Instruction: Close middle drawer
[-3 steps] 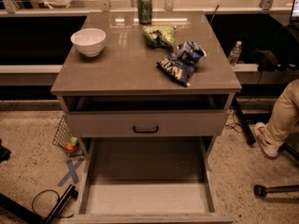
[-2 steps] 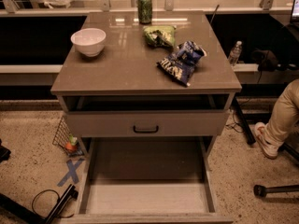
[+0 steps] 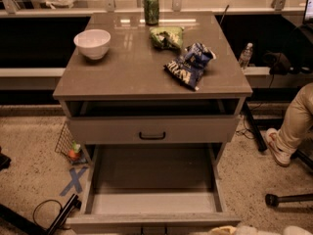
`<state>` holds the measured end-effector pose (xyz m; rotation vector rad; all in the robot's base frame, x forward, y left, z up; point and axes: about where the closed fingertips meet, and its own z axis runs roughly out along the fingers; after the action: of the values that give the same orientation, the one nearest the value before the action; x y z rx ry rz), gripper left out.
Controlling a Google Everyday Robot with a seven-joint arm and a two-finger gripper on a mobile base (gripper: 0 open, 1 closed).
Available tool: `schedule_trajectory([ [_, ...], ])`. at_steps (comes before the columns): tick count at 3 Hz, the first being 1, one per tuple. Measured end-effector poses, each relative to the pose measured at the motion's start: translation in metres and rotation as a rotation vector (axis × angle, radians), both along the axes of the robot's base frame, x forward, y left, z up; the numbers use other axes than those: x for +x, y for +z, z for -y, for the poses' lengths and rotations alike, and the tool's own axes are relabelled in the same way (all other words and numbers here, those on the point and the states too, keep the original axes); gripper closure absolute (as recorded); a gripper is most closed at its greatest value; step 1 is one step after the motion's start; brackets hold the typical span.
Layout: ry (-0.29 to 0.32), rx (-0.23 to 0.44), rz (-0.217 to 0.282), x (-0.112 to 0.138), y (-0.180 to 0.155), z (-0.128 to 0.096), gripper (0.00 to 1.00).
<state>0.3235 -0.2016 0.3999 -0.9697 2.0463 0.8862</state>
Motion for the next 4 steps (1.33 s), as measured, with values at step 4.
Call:
schedule_trajectory([
  [4, 0.048, 0.069, 0.01, 0.065, -0.031, -0.022, 1.0],
])
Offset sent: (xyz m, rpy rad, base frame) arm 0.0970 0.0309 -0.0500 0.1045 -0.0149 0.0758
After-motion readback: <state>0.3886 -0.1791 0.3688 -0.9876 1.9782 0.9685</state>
